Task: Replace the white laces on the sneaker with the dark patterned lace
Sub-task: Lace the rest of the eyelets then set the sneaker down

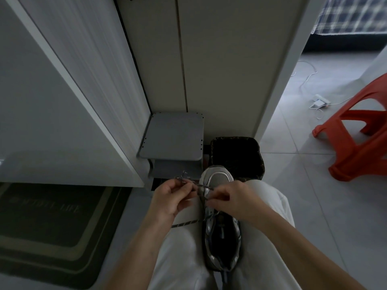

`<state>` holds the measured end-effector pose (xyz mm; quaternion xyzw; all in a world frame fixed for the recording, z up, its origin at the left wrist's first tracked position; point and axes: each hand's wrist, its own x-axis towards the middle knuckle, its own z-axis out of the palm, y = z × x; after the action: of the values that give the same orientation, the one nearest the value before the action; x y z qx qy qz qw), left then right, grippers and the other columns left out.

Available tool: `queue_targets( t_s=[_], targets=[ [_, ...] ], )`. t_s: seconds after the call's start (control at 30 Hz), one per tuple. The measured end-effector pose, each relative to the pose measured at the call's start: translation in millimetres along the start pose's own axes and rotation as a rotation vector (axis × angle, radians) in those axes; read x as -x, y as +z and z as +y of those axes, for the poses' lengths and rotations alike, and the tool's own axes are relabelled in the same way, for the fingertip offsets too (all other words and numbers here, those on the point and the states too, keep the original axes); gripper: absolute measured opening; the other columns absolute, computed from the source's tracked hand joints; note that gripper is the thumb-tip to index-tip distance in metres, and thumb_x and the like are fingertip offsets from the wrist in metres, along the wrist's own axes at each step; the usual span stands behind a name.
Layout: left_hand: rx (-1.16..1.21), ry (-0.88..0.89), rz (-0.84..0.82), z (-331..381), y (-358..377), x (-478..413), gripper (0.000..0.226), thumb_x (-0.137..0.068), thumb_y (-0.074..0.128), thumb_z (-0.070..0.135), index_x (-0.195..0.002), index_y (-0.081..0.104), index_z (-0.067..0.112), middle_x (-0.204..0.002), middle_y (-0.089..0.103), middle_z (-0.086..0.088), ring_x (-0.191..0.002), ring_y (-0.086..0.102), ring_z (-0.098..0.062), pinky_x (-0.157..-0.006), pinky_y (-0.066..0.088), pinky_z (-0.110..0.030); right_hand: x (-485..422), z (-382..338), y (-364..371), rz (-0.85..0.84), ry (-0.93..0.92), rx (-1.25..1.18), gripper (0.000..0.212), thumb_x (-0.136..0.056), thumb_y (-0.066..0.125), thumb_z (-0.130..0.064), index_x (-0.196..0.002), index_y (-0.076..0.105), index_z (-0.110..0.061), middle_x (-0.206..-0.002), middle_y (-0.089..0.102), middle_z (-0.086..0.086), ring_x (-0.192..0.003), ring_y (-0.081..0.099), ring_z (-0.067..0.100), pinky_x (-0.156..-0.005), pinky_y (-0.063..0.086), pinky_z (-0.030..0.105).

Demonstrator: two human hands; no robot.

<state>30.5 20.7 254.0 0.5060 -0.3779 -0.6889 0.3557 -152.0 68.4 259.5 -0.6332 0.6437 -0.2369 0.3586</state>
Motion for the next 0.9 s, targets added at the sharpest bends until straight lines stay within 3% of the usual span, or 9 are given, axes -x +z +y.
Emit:
queue_targets(
  t_s=[0.17, 0.3, 0.4, 0.43, 0.53, 0.6, 0.67, 0.77, 0.9],
  targets=[
    [-0.041, 0.002, -0.038, -5.0, 5.8, -0.5, 0.007, -0.085, 0.064, 0.005, -0.087, 0.068, 0.010, -0.076, 0.072, -0.005, -0.064, 0.066, -0.009, -0.054, 0.052, -0.021, -0.4, 0.5, 6.7, 0.083, -0.027, 0.076, 0.012, -0.084, 0.065, -0.035, -0.083, 0.070, -0.024, -0.070, 0.065, -0.009, -0.067, 0.058, 0.004, -0.063, 0.048, 0.026],
    [-0.467, 0.122, 0.000, -8.7, 11.8, -5.3, 0.015, -0.085, 0.067, 0.010, -0.075, 0.067, 0.021, -0.067, 0.068, 0.000, -0.056, 0.063, -0.009, -0.053, 0.052, -0.024, -2.8, 4.3, 3.0, 0.100, -0.050, 0.209, 0.015, -0.084, 0.063, -0.038, -0.085, 0.069, -0.024, -0.082, 0.061, -0.008, -0.078, 0.057, 0.009, -0.069, 0.048, 0.032],
    [-0.716, 0.259, 0.114, -7.8, 12.3, -11.5, 0.013, -0.085, 0.068, 0.016, -0.076, 0.065, 0.025, -0.071, 0.069, 0.003, -0.067, 0.066, -0.016, -0.064, 0.055, -0.032, -1.3, 16.3, 0.8, 0.133, 0.055, 0.283, 0.015, -0.085, 0.062, -0.036, -0.090, 0.068, -0.023, -0.093, 0.057, -0.003, -0.087, 0.057, 0.015, -0.074, 0.047, 0.032],
    [-0.756, 0.268, 0.099, -7.9, 13.1, -12.1, 0.009, -0.085, 0.068, 0.017, -0.079, 0.066, 0.024, -0.073, 0.068, 0.004, -0.070, 0.066, -0.014, -0.067, 0.055, -0.030, -0.3, 21.2, 2.5, 0.117, 0.081, 0.313, 0.014, -0.086, 0.061, -0.033, -0.092, 0.069, -0.023, -0.097, 0.055, -0.001, -0.090, 0.057, 0.017, -0.075, 0.047, 0.032],
    [-0.910, 0.308, 0.056, -10.2, 20.0, -9.8, 0.002, -0.084, 0.068, 0.020, -0.085, 0.067, 0.022, -0.068, 0.060, 0.016, -0.063, 0.059, 0.006, -0.057, 0.040, -0.003, 4.8, 30.2, 12.8, 0.091, 0.098, 0.349, 0.016, -0.084, 0.062, -0.031, -0.097, 0.070, -0.027, -0.105, 0.049, -0.001, -0.102, 0.052, 0.017, -0.078, 0.045, 0.026],
    [-0.946, 0.358, 0.069, -10.8, 25.4, -6.3, 0.004, -0.083, 0.069, 0.020, -0.082, 0.067, 0.023, -0.063, 0.054, 0.021, -0.065, 0.050, 0.023, -0.057, 0.033, 0.005, 6.7, 32.1, 18.4, 0.131, 0.090, 0.356, 0.019, -0.083, 0.063, -0.034, -0.100, 0.071, -0.029, -0.113, 0.047, -0.002, -0.109, 0.047, 0.017, -0.084, 0.044, 0.026],
    [-0.953, 0.366, 0.075, -11.1, 28.0, -5.5, 0.006, -0.082, 0.070, 0.021, -0.079, 0.065, 0.025, -0.062, 0.052, 0.020, -0.066, 0.045, 0.029, -0.058, 0.031, 0.006, 7.3, 31.6, 21.7, 0.168, 0.072, 0.361, 0.019, -0.083, 0.063, -0.035, -0.099, 0.072, -0.030, -0.126, 0.044, -0.002, -0.115, 0.044, 0.019, -0.091, 0.042, 0.029],
    [-0.952, 0.312, 0.027, -8.0, 30.1, -7.0, 0.007, -0.083, 0.067, 0.023, -0.078, 0.063, 0.026, -0.064, 0.055, 0.018, -0.066, 0.053, 0.017, -0.056, 0.034, 0.003, 8.5, 27.6, 25.5, 0.195, 0.039, 0.354, 0.017, -0.083, 0.062, -0.031, -0.096, 0.073, -0.031, -0.142, 0.037, -0.003, -0.122, 0.038, 0.025, -0.096, 0.040, 0.034],
    [-1.019, 0.304, -0.002, -4.5, 34.2, -10.6, 0.005, -0.086, 0.064, 0.022, -0.081, 0.062, 0.024, -0.068, 0.056, 0.017, -0.063, 0.056, 0.007, -0.056, 0.034, 0.003, 8.5, 22.9, 28.6, 0.252, 0.032, 0.321, 0.017, -0.082, 0.065, -0.028, -0.096, 0.074, -0.031, -0.147, 0.034, -0.002, -0.125, 0.034, 0.029, -0.095, 0.040, 0.041]
  ],
)
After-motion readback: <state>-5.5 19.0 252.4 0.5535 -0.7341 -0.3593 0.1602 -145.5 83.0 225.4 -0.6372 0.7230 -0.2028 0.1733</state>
